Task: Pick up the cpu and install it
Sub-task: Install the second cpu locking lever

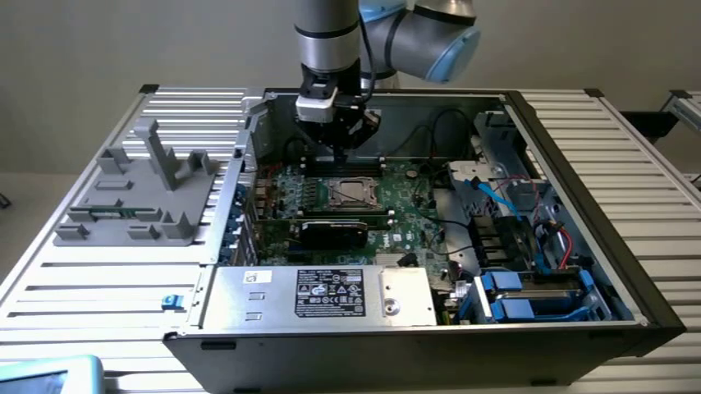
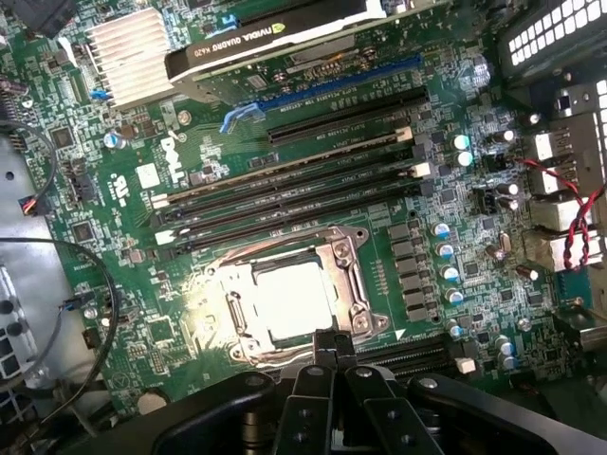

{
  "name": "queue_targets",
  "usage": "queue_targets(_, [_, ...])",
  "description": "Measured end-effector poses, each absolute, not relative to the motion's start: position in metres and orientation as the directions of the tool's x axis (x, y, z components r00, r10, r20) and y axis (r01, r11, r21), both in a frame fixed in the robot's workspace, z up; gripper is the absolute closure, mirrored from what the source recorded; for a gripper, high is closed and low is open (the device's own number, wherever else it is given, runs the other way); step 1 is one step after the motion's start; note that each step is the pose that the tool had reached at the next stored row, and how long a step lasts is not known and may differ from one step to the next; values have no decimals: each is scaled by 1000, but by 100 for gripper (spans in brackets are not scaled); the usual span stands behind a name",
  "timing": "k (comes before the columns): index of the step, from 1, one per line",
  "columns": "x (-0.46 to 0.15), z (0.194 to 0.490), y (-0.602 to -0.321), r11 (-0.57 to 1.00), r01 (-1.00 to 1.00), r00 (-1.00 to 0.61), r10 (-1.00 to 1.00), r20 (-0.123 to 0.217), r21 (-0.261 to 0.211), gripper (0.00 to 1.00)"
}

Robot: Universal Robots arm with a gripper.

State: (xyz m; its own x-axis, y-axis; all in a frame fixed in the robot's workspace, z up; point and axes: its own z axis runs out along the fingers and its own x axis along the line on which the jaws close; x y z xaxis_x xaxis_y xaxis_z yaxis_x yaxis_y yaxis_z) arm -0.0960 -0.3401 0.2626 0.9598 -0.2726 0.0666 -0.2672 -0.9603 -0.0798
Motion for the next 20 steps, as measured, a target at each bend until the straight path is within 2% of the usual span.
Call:
queue_targets(7, [-95,263,-343,-964,-257,965,-259,34,-67,89])
queue_targets(13, [-94,263,-356,-965,-254,966,-257,26,-66,89])
queue_targets(20, [-94,263,-376,-963,-255,966,-257,7,-90,89])
